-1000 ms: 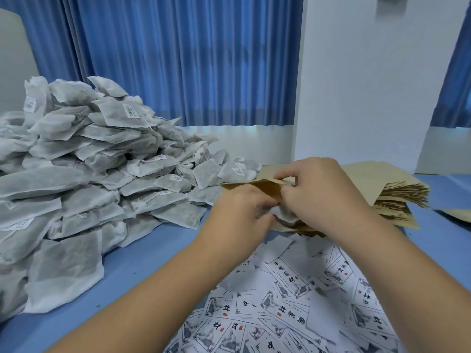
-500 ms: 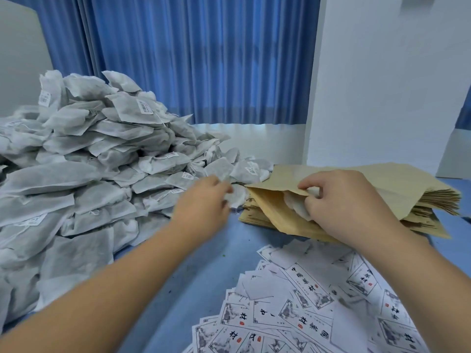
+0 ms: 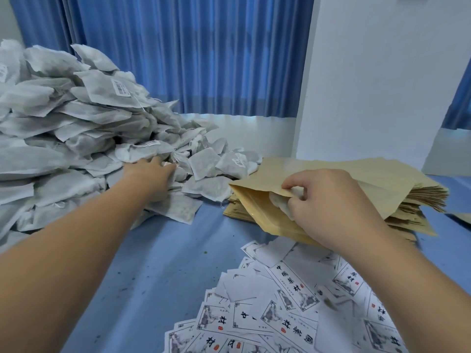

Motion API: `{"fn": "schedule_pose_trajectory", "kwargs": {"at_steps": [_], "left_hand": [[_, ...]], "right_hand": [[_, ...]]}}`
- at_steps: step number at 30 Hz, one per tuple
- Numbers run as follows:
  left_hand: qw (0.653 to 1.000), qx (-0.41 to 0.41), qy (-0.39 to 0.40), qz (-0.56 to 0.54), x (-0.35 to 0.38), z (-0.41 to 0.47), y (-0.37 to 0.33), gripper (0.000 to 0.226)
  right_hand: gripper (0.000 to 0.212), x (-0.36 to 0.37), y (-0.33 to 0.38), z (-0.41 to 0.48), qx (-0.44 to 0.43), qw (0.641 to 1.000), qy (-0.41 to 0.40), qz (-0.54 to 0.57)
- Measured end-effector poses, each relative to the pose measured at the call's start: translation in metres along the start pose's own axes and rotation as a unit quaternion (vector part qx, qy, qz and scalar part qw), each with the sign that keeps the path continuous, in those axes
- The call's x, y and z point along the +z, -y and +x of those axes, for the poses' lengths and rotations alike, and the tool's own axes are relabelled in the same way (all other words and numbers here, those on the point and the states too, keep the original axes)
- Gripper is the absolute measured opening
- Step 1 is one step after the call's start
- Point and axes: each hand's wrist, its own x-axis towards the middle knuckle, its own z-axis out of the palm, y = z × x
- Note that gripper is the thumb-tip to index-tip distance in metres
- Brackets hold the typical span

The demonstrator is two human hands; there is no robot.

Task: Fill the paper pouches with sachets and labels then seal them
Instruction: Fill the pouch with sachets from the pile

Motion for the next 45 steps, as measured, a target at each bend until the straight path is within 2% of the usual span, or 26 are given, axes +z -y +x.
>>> {"fn": "schedule_pose_trajectory", "kwargs": {"at_steps": [2,7,14,16,18,19,26,30,34,37,42,45], "left_hand": [[1.000,0.001,-0.001,-0.008,0.003,-0.002,0.002,0.055],[0.994,-0.005,-0.103,0.038,-0.005,-0.013,-0.005,0.030],[0.973,0.063,-0.214,0.059,-0.020,-0.040,-0.012,0.024],[0.969,0.081,-0.229,0.034,-0.018,-0.048,-0.012,0.030],[0.974,0.061,-0.216,0.002,-0.018,-0.048,-0.010,0.050],[0.978,0.052,-0.203,0.002,-0.018,-0.046,-0.009,0.051],[0.995,0.087,-0.051,0.003,-0.005,-0.025,-0.016,0.046],[0.998,0.025,0.045,0.028,-0.008,-0.012,-0.019,0.053],[0.989,-0.015,0.144,-0.035,-0.007,0.001,-0.013,0.049],[0.988,-0.019,0.151,-0.039,-0.009,0.005,-0.011,0.050],[0.993,0.008,0.104,0.053,-0.005,0.001,-0.015,0.048],[0.997,0.022,0.069,0.014,-0.003,-0.009,-0.012,0.047]], "right_hand": [[0.010,0.002,0.000,0.000,-0.005,1.000,0.002,-0.002],[0.010,0.002,-0.001,0.000,-0.007,1.000,0.003,0.004],[0.015,-0.004,-0.003,0.000,0.008,1.000,0.015,0.024],[0.018,-0.006,-0.002,0.000,0.009,1.000,0.006,0.030],[0.021,-0.005,-0.001,-0.001,0.008,1.000,0.003,0.028],[0.021,-0.004,-0.001,-0.001,0.006,1.000,0.006,0.024],[0.019,-0.001,-0.004,0.000,0.000,1.000,0.004,0.016],[0.018,0.001,-0.004,0.000,-0.005,1.000,0.005,0.002],[0.018,0.003,-0.004,0.000,-0.012,1.000,0.004,-0.009],[0.017,0.002,-0.004,0.000,-0.011,1.000,0.006,-0.017],[0.014,0.002,-0.004,0.000,-0.011,1.000,0.004,-0.021],[0.018,0.000,-0.004,-0.001,-0.012,1.000,0.006,-0.018]]}}
